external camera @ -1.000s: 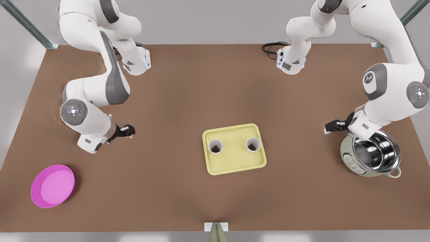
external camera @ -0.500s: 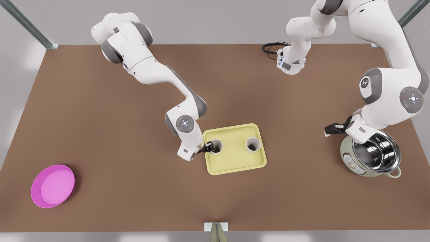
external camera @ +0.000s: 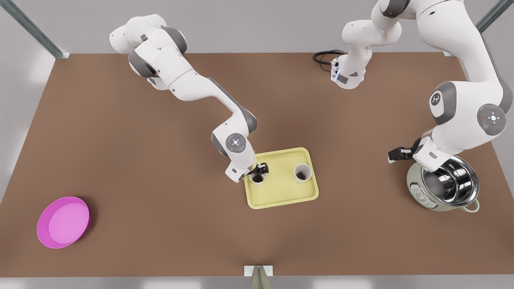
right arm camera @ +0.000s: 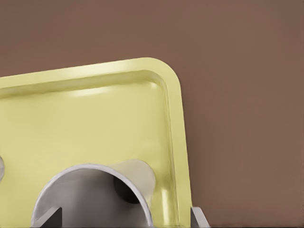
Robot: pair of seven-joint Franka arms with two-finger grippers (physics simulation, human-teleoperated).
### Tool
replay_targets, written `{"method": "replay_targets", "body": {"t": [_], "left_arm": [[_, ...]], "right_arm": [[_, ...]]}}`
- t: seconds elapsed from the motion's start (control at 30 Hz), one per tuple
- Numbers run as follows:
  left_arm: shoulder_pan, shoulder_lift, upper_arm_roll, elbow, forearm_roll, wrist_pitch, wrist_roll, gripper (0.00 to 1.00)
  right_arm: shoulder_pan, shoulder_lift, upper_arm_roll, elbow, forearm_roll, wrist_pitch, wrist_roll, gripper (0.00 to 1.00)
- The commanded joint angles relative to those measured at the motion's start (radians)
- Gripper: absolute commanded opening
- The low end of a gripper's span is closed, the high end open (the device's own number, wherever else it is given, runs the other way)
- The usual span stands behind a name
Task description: Use the left arm to pick up the white IKEA cup from the tray and place it on the middle-left position; use the right arm to pick up the white IKEA cup from the tray and place it on the middle-right position
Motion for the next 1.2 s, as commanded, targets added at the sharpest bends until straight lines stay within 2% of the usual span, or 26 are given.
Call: {"method": "replay_targets", "body": {"t": [0.0,0.07,0.1,0.13,0.17,0.3,0.37,0.47,0.5,0.57,0.6,0.63,0.73,0.8,0.93,1.17], "left_arm": [[0.0,-0.001,0.0,0.0,0.001,-0.001,-0.001,1.0],[-0.005,0.003,-0.002,-0.001,0.001,-0.001,-0.003,1.0],[-0.005,0.003,-0.002,-0.003,0.002,0.001,-0.003,1.0],[-0.005,0.003,-0.002,-0.003,0.002,0.001,-0.003,1.0],[-0.005,0.003,0.0,-0.003,0.002,0.001,-0.003,1.0],[-0.005,0.003,0.0,-0.003,0.002,0.001,-0.004,1.0],[-0.005,0.003,0.0,-0.003,0.002,0.001,-0.004,1.0],[-0.005,0.003,-0.002,-0.003,0.002,0.001,-0.004,1.0],[-0.005,0.003,0.0,-0.003,0.002,0.001,-0.004,1.0],[-0.005,0.003,0.0,-0.003,0.002,0.001,-0.004,1.0],[-0.006,0.003,0.0,-0.003,0.002,0.001,-0.006,1.0],[-0.006,0.003,-0.002,-0.004,0.002,0.001,-0.006,1.0],[-0.006,0.003,0.0,-0.004,0.002,-0.001,-0.006,1.0],[-0.006,0.003,-0.002,-0.004,0.002,0.001,-0.006,1.0],[-0.006,0.003,-0.002,-0.004,0.002,0.001,-0.006,1.0],[-0.006,0.003,-0.002,-0.004,0.002,0.001,-0.006,1.0]], "right_arm": [[-0.003,0.001,0.001,-0.006,0.002,0.002,0.161,1.0],[-0.017,0.001,0.001,-0.006,0.004,0.002,0.167,0.59],[-0.019,0.001,0.001,-0.006,0.002,0.002,0.165,0.51],[-0.022,0.002,0.001,-0.006,0.002,0.002,0.164,0.36],[-0.022,0.001,0.001,-0.006,0.002,0.002,0.164,0.26],[-0.025,0.002,0.001,-0.006,0.004,0.002,0.164,0.24],[-0.037,0.001,0.001,-0.006,0.004,0.002,0.164,0.2],[-0.077,-0.022,0.005,-0.001,0.142,-0.008,0.161,0.17],[-0.126,-0.045,0.036,0.005,0.166,-0.044,0.159,0.17],[-0.373,-0.073,0.231,0.007,0.163,-0.111,0.112,0.17],[-0.462,-0.085,0.278,0.007,0.127,-0.157,0.034,0.18],[-0.529,-0.102,0.277,0.007,0.001,-0.219,-0.063,0.18],[-0.691,-0.101,0.275,0.002,-0.188,-0.275,-0.468,0.18],[-0.769,-0.099,0.274,0.002,-0.233,-0.275,-0.695,0.18],[-0.787,-0.079,0.272,0.004,-0.389,-0.257,-0.738,0.18],[-0.792,-0.029,0.269,0.002,-0.384,-0.257,-0.729,0.19]]}}
